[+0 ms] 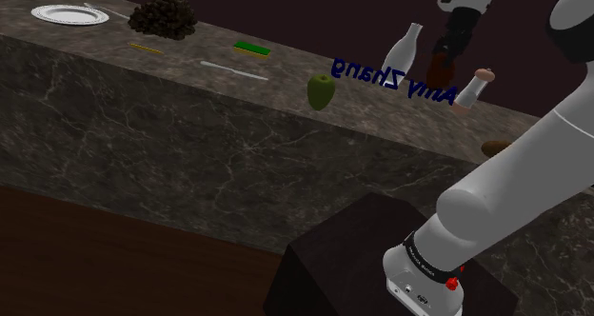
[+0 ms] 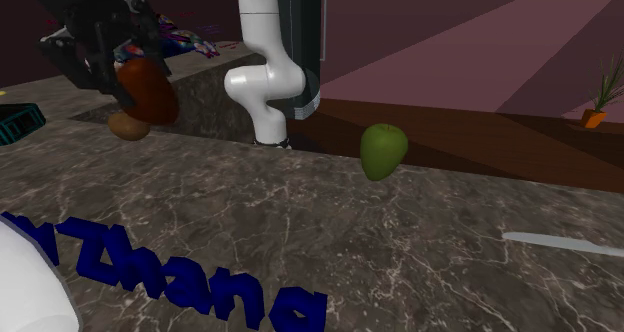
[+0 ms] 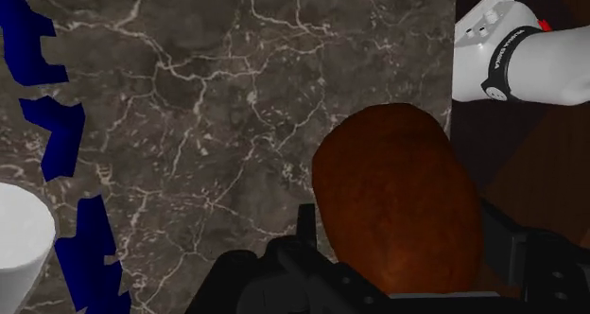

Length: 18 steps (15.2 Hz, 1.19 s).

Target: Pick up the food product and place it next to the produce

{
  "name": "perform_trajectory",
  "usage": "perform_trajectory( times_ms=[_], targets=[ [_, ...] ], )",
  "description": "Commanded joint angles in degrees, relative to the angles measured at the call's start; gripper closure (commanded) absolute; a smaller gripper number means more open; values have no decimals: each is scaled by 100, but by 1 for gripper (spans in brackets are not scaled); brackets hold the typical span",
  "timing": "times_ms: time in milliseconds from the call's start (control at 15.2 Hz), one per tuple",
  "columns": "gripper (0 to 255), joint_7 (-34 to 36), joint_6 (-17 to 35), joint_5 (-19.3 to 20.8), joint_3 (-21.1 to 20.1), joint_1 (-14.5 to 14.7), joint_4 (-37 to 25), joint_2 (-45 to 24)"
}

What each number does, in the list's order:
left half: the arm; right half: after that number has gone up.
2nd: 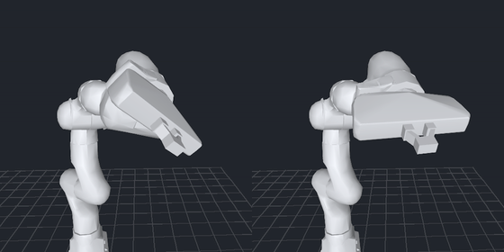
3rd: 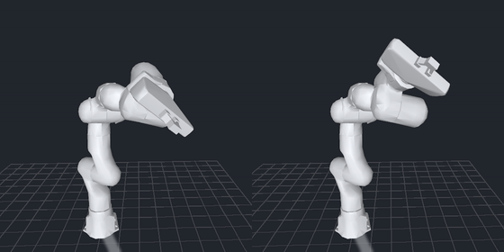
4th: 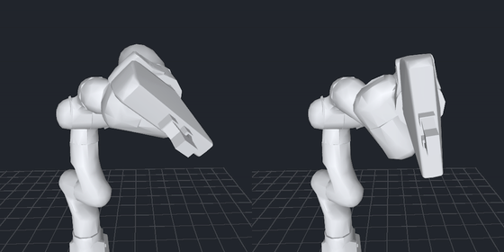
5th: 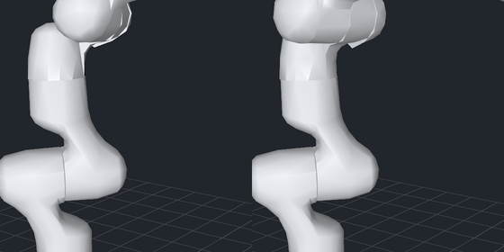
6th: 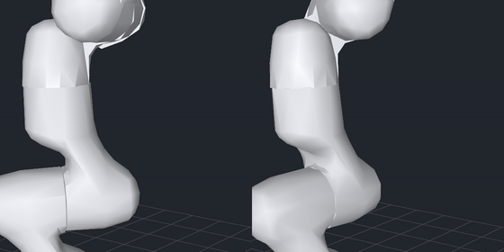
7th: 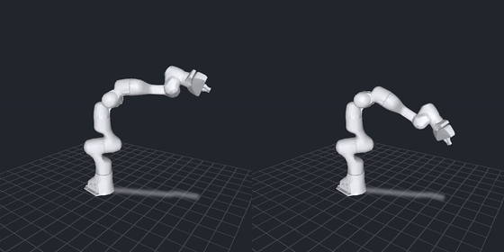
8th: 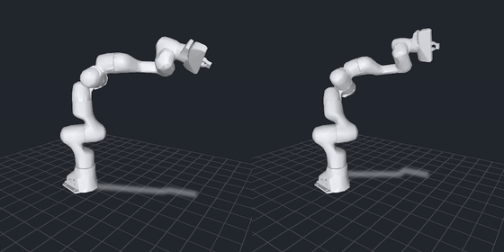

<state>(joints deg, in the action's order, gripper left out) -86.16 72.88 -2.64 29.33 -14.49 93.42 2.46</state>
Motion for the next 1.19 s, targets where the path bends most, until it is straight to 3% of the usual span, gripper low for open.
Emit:
perform_trajectory(
  times_ms=[0,594,1122],
  targets=[
    [255,-276,-25,105,134,-123,11,28],
    [255,-1634,-81,459,811,-736,-187,-151],
    [255,-3069,-123,417,1450,-1474,-845,-876]
  ],
)
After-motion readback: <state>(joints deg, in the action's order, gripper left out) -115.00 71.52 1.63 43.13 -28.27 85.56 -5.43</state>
